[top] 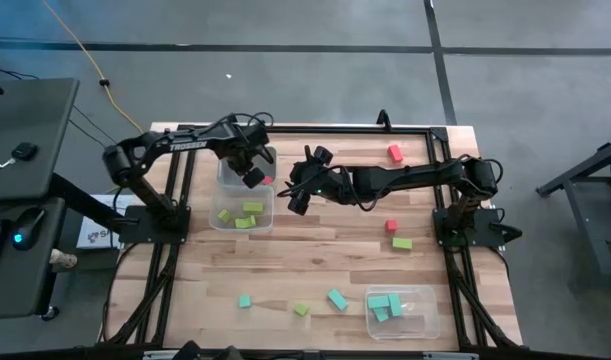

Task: Sort & place blocks by color
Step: Put the orange block into the gray bin

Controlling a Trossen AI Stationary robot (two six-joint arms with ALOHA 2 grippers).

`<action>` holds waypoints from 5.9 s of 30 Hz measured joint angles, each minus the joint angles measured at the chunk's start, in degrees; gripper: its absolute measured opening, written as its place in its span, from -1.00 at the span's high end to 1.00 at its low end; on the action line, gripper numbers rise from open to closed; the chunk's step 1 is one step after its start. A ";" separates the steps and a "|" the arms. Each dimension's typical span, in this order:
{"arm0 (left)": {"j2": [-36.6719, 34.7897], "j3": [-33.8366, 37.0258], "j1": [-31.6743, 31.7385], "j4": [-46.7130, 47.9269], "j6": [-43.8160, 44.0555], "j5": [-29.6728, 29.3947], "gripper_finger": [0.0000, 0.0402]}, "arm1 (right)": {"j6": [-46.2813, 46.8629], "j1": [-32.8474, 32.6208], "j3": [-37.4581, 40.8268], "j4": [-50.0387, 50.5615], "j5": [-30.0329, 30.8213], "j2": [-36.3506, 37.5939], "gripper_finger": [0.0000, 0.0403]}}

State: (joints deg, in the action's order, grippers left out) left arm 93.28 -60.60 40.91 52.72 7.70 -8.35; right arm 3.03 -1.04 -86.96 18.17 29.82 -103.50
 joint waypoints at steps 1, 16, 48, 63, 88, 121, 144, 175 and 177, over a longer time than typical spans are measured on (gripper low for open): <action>0.34 0.00 0.00 0.03 0.00 -0.32 1.00 | 0.06 0.00 0.00 0.00 -0.02 0.00 -0.23; 1.00 0.00 0.00 0.01 -2.98 -1.32 0.75 | 1.56 -0.92 0.00 0.72 0.00 0.00 -0.23; -22.40 -5.51 -2.07 0.32 -3.24 -0.46 0.55 | 30.18 -2.31 -0.02 40.55 -14.32 9.05 -0.23; -27.55 -10.90 -4.94 -0.06 0.69 2.25 0.56 | 30.77 -2.62 3.59 45.65 -19.93 9.09 -0.23; -27.74 -10.75 -9.53 0.20 0.68 2.15 0.57 | 40.50 -11.35 15.08 51.71 -22.44 9.11 -0.23; -27.72 -10.73 -9.53 0.20 0.10 2.17 0.57 | 23.94 -8.96 15.15 62.02 -20.80 9.61 -0.23; -27.72 -10.71 -9.51 0.19 -1.92 1.72 0.57 | 41.19 0.10 24.58 56.65 -19.42 26.80 -0.23; -27.72 -10.71 -9.38 -5.10 -13.57 -5.15 0.57 | 36.86 35.95 24.44 34.47 -21.92 27.21 -0.23; -27.71 -10.71 -9.38 -5.28 -13.90 -5.15 0.57 | 35.58 37.32 24.41 31.41 -21.90 27.21 -0.23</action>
State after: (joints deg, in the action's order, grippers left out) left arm 65.57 -71.31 31.53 47.44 -6.20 -13.50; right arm 38.61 36.28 -62.55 49.59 7.92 -76.29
